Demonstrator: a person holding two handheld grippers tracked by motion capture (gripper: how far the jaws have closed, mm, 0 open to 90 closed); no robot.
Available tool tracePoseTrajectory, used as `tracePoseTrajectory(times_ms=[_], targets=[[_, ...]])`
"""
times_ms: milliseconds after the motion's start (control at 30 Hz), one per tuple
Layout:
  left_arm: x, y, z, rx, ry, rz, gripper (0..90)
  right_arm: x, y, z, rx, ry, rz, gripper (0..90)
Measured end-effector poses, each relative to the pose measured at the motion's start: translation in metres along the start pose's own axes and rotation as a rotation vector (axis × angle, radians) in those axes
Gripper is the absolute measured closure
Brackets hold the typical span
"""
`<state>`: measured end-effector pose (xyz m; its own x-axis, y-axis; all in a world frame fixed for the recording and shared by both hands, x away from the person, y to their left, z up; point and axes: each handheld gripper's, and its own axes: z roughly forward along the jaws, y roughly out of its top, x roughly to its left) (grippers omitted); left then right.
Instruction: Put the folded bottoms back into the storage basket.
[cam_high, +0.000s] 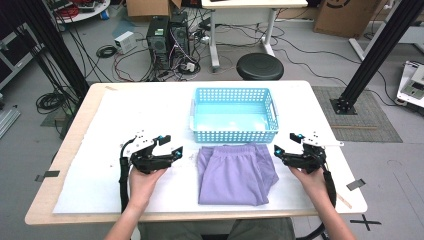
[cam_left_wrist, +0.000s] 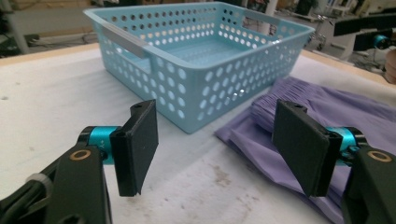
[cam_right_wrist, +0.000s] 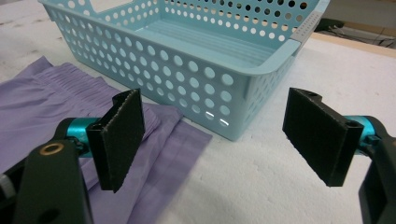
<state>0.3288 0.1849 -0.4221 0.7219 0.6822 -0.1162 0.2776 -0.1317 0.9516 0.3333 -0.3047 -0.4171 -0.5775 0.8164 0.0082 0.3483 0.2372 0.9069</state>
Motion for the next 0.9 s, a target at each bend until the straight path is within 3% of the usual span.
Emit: tracePoseTrajectory(times_ms=[167,433,533,700,800,900], targets=[[-0.009,-0.001,0.004,0.043,-0.028,-0.012,31.5,0.01,-0.002,-0.005,-0.009,-0.014,-0.029,21.1],[-0.032,-0.004,0.005,0.054,-0.006,0.03,32.3,0.023,-0.009,-0.009,0.012,-0.007,-0.042,21.1],[-0.041,-0.007,0.008,0.102,-0.006,0.036,34.3,0.026,-0.011,-0.009,0.024,-0.012,-0.056,21.1],[-0.054,-0.009,0.016,0.161,-0.024,0.023,34.3,0.032,-0.014,-0.008,0.054,-0.02,-0.023,24.8],[-0.059,-0.01,0.021,0.177,-0.036,0.015,34.3,0.038,-0.014,-0.01,0.064,-0.004,0.011,24.9],[-0.062,-0.011,0.025,0.2,-0.035,-0.004,34.3,0.046,-0.014,-0.01,0.071,0.015,0.013,24.8]])
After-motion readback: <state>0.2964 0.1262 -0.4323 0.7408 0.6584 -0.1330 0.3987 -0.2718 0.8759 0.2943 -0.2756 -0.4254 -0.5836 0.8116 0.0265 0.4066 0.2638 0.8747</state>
